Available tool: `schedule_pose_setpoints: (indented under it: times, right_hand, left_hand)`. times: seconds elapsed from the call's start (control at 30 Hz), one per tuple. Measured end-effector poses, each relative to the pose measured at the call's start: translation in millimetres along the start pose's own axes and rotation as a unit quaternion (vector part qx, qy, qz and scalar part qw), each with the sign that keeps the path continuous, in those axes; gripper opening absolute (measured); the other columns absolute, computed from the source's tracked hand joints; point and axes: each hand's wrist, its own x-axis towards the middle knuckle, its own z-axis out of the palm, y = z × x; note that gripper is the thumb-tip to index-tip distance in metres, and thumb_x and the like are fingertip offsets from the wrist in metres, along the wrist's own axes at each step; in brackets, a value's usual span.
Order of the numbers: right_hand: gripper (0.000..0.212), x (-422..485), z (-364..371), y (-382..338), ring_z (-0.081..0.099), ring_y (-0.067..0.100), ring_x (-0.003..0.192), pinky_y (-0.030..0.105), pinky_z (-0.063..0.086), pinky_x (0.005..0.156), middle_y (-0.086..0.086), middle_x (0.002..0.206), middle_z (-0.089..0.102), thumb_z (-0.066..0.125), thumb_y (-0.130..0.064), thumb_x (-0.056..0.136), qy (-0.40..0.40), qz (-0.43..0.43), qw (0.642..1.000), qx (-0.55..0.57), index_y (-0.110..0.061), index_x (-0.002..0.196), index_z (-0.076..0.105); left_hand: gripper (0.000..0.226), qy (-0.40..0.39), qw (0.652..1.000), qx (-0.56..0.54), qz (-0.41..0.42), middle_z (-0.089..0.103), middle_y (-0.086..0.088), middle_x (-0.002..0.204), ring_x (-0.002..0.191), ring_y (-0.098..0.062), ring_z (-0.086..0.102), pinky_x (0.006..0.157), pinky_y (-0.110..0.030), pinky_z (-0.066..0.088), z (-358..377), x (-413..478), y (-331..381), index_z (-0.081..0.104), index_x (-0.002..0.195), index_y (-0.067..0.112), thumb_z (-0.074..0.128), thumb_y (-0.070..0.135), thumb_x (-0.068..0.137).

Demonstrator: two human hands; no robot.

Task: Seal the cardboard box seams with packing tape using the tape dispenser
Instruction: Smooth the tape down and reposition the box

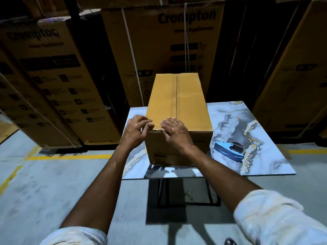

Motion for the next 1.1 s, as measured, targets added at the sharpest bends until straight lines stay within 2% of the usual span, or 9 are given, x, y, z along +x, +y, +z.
schedule_pose_setpoints:
  times: [0.17, 0.27, 0.47, 0.57, 0.63, 0.73, 0.87, 0.93, 1.1]
  right_hand:
    - [0.026, 4, 17, 0, 0.068, 0.028, 0.115, 0.042, 0.049, 0.102, 0.01, 0.117, 0.074, 0.08, -0.022, 0.085, 0.001, 0.034, 0.999, 0.009, -0.011, 0.108, 0.078]
    - [0.027, -2, 24, 2, 0.072, 0.027, 0.107, 0.043, 0.055, 0.095, 0.011, 0.112, 0.076, 0.085, -0.021, 0.08, 0.038, 0.006, 0.999, -0.006, -0.011, 0.104, 0.079]
    - [0.04, -8, 29, 18, 0.068, 0.03, 0.115, 0.041, 0.048, 0.103, 0.015, 0.122, 0.071, 0.083, -0.012, 0.081, 0.037, -0.098, 0.994, -0.039, -0.008, 0.12, 0.072]
    - [0.058, -13, 19, 27, 0.062, 0.028, 0.124, 0.038, 0.037, 0.11, 0.011, 0.133, 0.065, 0.079, 0.005, 0.078, 0.012, -0.126, 0.991, -0.037, -0.012, 0.132, 0.065]
    - [0.075, -21, 11, 34, 0.057, 0.026, 0.131, 0.038, 0.032, 0.113, 0.008, 0.14, 0.061, 0.073, 0.019, 0.072, 0.005, -0.131, 0.991, -0.032, -0.015, 0.138, 0.06]
    - [0.082, -39, -6, 55, 0.056, 0.026, 0.132, 0.041, 0.038, 0.114, 0.008, 0.142, 0.059, 0.07, 0.024, 0.069, 0.014, -0.132, 0.99, -0.044, -0.016, 0.14, 0.058]
    - [0.059, -71, -37, 104, 0.056, 0.027, 0.132, 0.045, 0.047, 0.109, 0.01, 0.14, 0.06, 0.063, 0.01, 0.085, 0.039, -0.126, 0.99, -0.06, -0.012, 0.14, 0.059]
    - [0.063, -87, -52, 128, 0.054, 0.023, 0.134, 0.042, 0.048, 0.107, 0.007, 0.142, 0.06, 0.071, 0.011, 0.082, 0.045, -0.103, 0.992, -0.055, -0.013, 0.139, 0.06]
    - [0.042, -103, -57, 136, 0.052, 0.021, 0.136, 0.042, 0.051, 0.105, 0.006, 0.143, 0.059, 0.067, -0.024, 0.096, 0.079, -0.055, 0.994, -0.051, -0.013, 0.136, 0.063]
  left_hand:
    - [0.004, -0.041, 0.997, 0.023, 0.066, 0.061, -0.013, 0.084, 0.079, -0.035, 0.057, 0.059, -0.046, 0.051, 6, 1, -21, 0.075, 0.09, 0.003, 0.072, 0.004, 0.087]
    - [0.006, -0.018, 0.997, 0.019, 0.078, 0.059, -0.016, 0.082, 0.078, -0.033, 0.054, 0.057, -0.042, 0.047, 14, -2, -17, 0.071, 0.088, 0.0, 0.073, 0.005, 0.089]
    - [0.019, 0.0, 0.995, 0.001, 0.097, 0.054, -0.014, 0.085, 0.08, -0.029, 0.046, 0.06, -0.04, 0.041, 18, -15, -15, 0.066, 0.096, 0.0, 0.053, 0.012, 0.1]
    - [0.008, -0.022, 0.994, 0.003, 0.109, 0.057, -0.014, 0.09, 0.082, -0.031, 0.049, 0.062, -0.042, 0.046, 16, -17, -19, 0.066, 0.104, 0.0, 0.06, 0.001, 0.098]
    - [0.02, -0.033, 0.994, 0.005, 0.108, 0.059, -0.014, 0.096, 0.085, -0.033, 0.054, 0.064, -0.043, 0.05, 12, -17, -24, 0.066, 0.113, 0.001, 0.065, -0.006, 0.093]
    - [0.028, -0.026, 0.995, 0.01, 0.096, 0.064, -0.015, 0.1, 0.09, -0.035, 0.061, 0.069, -0.044, 0.057, 12, -20, -24, 0.069, 0.117, -0.001, 0.068, -0.009, 0.091]
    - [0.04, -0.003, 0.997, -0.014, 0.08, 0.069, -0.019, 0.113, 0.11, -0.035, 0.066, 0.086, -0.046, 0.06, 17, -30, -22, 0.07, 0.124, -0.002, 0.069, -0.016, 0.086]
    - [0.043, 0.007, 0.997, -0.023, 0.075, 0.07, -0.019, 0.117, 0.114, -0.034, 0.065, 0.09, -0.046, 0.059, 18, -31, -22, 0.069, 0.126, -0.001, 0.07, -0.016, 0.086]
    - [0.027, 0.025, 0.998, 0.018, 0.05, 0.07, -0.01, 0.106, 0.103, -0.027, 0.065, 0.082, -0.041, 0.057, 17, -30, -9, 0.074, 0.114, 0.006, 0.077, 0.02, 0.091]
